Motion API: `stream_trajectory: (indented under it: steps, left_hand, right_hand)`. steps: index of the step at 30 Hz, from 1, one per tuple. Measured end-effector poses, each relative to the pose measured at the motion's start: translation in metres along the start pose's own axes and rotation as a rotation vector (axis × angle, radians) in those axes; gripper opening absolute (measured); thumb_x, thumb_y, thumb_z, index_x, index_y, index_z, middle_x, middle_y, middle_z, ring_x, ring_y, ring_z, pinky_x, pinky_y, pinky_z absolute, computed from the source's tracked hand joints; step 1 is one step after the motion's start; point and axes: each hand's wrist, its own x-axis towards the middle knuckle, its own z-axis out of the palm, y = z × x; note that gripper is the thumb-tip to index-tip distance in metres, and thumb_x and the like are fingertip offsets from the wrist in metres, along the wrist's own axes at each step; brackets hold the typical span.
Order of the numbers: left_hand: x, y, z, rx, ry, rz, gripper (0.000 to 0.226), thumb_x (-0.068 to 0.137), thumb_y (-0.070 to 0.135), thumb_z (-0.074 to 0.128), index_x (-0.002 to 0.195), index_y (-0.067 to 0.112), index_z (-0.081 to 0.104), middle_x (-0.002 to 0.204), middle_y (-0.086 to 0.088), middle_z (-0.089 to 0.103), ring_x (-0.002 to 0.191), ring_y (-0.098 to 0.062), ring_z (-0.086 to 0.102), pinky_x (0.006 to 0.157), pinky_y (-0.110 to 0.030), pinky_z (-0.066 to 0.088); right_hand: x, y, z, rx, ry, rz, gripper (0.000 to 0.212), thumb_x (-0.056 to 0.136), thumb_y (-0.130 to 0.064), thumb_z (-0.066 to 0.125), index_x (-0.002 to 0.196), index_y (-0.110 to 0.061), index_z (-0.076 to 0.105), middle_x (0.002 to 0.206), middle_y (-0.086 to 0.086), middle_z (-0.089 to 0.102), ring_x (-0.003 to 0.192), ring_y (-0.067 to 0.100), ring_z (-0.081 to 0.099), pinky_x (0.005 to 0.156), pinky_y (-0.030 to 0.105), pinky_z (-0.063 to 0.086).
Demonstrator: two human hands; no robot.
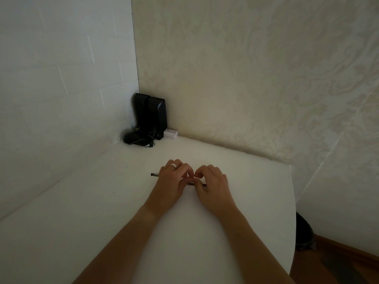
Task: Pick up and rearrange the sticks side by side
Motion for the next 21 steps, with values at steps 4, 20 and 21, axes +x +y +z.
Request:
stream_trajectory:
  steps: [4,20,21]
  left_hand:
    - [0.0001,-0.0003,0.0011,-0.009,-0.004,-0.015,0.007,0.091,0.026,0.065,0.091,0.029,0.059,0.090,0.013,0.053,0.089,-0.010,0.049,0.080,-0.036,0.042]
    - [0.0004,0.0013,-0.0002,-0.022,0.022,-0.002,0.007,0.092,0.026,0.065,0.088,0.026,0.060,0.088,0.016,0.052,0.086,-0.007,0.047,0.076,-0.030,0.039]
    - [0.0005,0.0017,-0.0006,-0.030,0.021,0.000,0.007,0.092,0.025,0.066,0.087,0.025,0.060,0.088,0.016,0.053,0.086,-0.006,0.047,0.076,-0.029,0.038]
  right_hand:
    - [0.0004,0.0001,0.0016,-0.008,0.007,0.043,0.032,0.093,-0.040,0.035,0.083,-0.022,0.060,0.085,-0.007,0.054,0.081,0.015,0.047,0.075,0.034,0.036]
    - [-0.0002,-0.0019,-0.0018,0.008,-0.042,0.004,0.013,0.096,-0.027,0.048,0.086,-0.026,0.055,0.076,-0.009,0.052,0.077,0.012,0.045,0.077,0.035,0.035]
    - [0.0000,-0.0021,-0.0014,0.006,-0.034,0.007,0.016,0.097,-0.029,0.045,0.085,-0.025,0.055,0.074,-0.008,0.051,0.076,0.012,0.045,0.077,0.035,0.036]
